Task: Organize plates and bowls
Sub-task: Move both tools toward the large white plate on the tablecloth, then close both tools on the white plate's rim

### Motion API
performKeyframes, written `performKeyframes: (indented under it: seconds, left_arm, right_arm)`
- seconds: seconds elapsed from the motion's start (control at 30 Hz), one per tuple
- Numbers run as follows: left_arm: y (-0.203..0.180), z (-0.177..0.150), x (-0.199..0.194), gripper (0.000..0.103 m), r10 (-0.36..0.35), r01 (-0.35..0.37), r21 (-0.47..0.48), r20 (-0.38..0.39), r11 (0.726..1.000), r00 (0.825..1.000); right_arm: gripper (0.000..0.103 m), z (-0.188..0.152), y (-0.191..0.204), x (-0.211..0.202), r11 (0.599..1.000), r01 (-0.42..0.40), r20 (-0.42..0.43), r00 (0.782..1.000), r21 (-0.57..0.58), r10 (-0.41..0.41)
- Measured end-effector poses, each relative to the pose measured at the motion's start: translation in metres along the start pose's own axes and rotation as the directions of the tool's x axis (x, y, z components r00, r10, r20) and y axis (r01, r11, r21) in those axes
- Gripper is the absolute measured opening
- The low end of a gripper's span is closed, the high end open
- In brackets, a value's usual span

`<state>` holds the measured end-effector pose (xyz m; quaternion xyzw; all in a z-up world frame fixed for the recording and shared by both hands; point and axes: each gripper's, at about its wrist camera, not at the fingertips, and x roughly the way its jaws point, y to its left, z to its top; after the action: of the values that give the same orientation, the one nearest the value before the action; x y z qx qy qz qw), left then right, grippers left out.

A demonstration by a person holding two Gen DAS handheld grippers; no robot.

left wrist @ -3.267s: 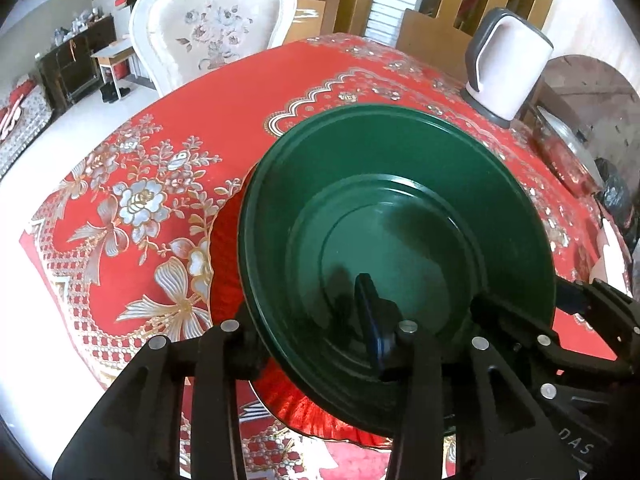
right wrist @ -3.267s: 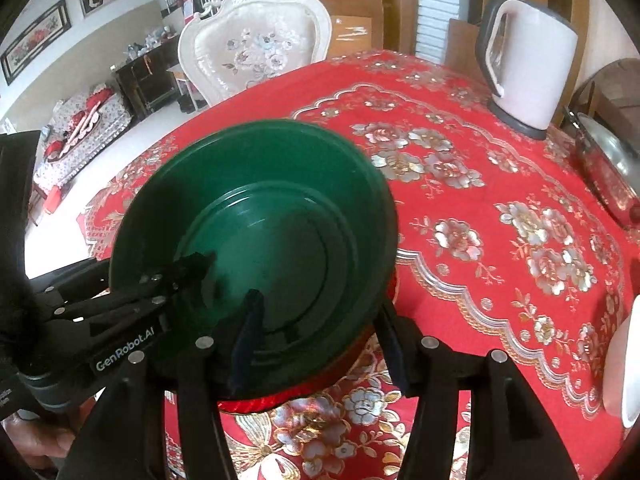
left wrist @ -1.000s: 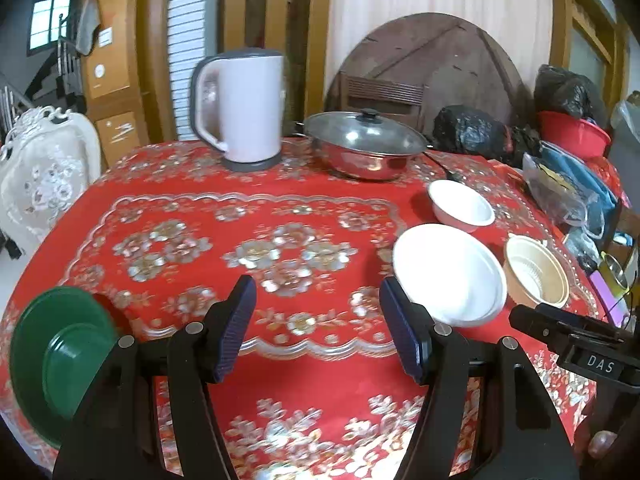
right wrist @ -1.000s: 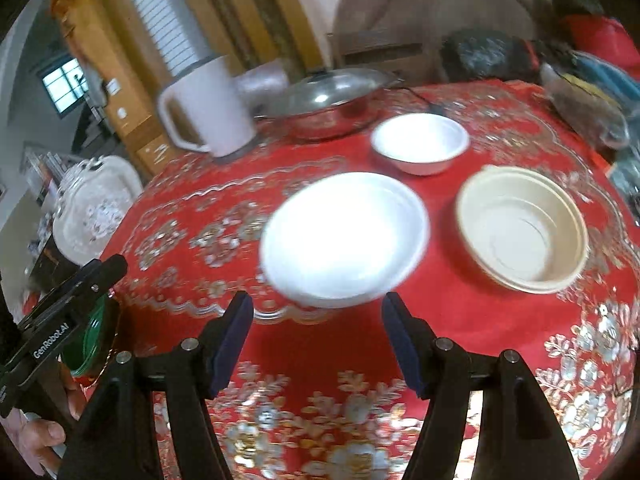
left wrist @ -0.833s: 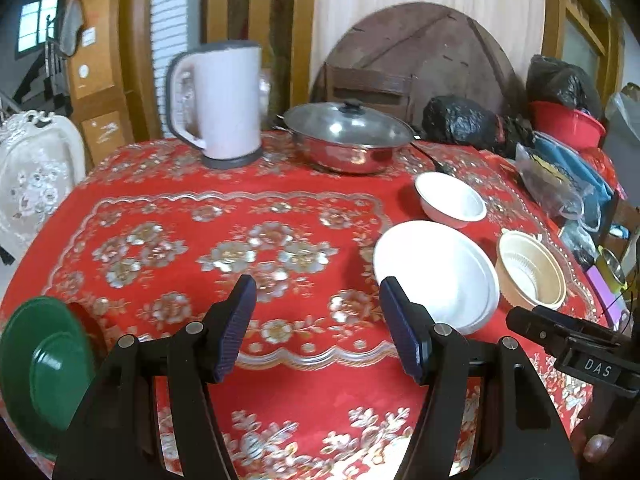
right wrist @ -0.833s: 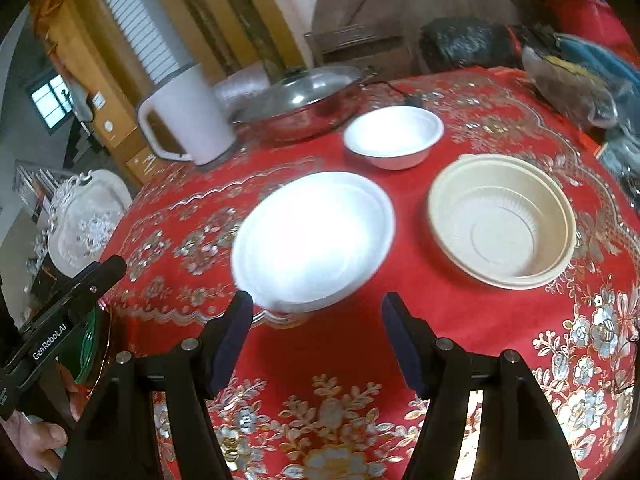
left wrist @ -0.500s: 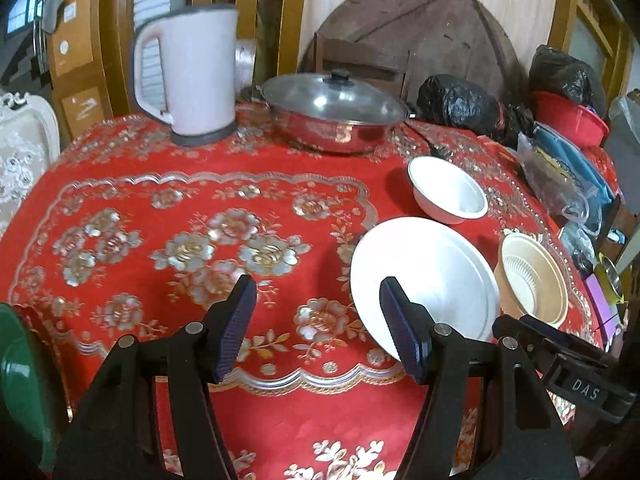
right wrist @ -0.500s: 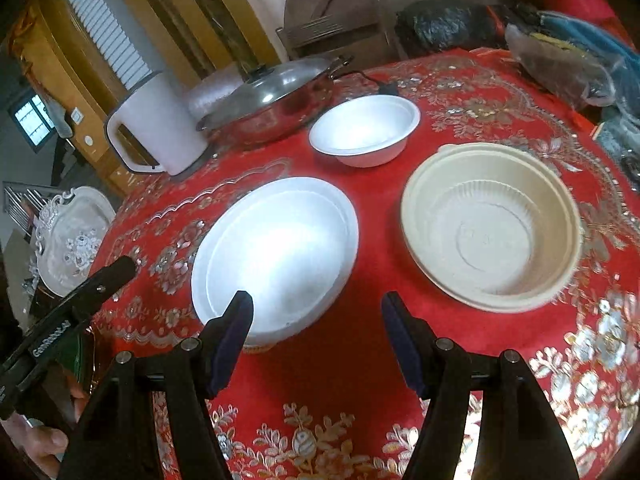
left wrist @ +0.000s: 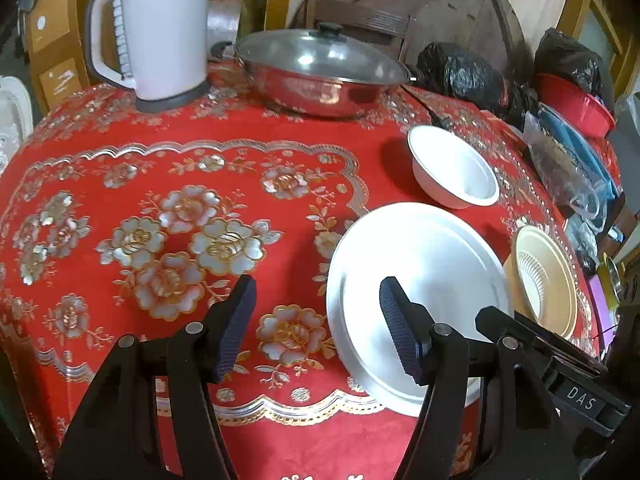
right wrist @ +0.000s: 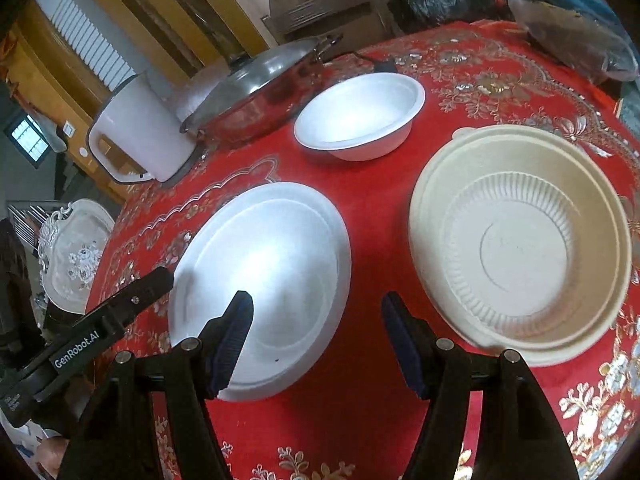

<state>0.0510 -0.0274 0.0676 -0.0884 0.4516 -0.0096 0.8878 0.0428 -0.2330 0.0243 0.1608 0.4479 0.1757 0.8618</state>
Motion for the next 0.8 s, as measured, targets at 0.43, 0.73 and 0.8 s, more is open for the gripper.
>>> performKeyframes:
  seconds: [0.43,0.73,0.8]
  left_arm:
    - [-0.006,-0.008,0.025,0.014,-0.004,0.006,0.044,-0.06,0.999,0.998]
    - [0.0,-0.016,0.018,0.013,0.014,-0.012,0.044,-0.066,0.999,0.998]
    - [0.002,-0.018,0.014,0.013,0.024,-0.022,0.043,-0.06,0.999,0.998]
  right_arm:
    - [0.03,0.001,0.003,0.015,0.997,0.033,0.02,0.999,-0.074,-0.032]
    - [0.028,-0.009,0.023,0.017,0.986,0.063,0.022,0.998,-0.152,-0.06]
    - [0.028,-0.011,0.026,0.016,0.985,0.066,0.026,0.998,-0.157,-0.062]
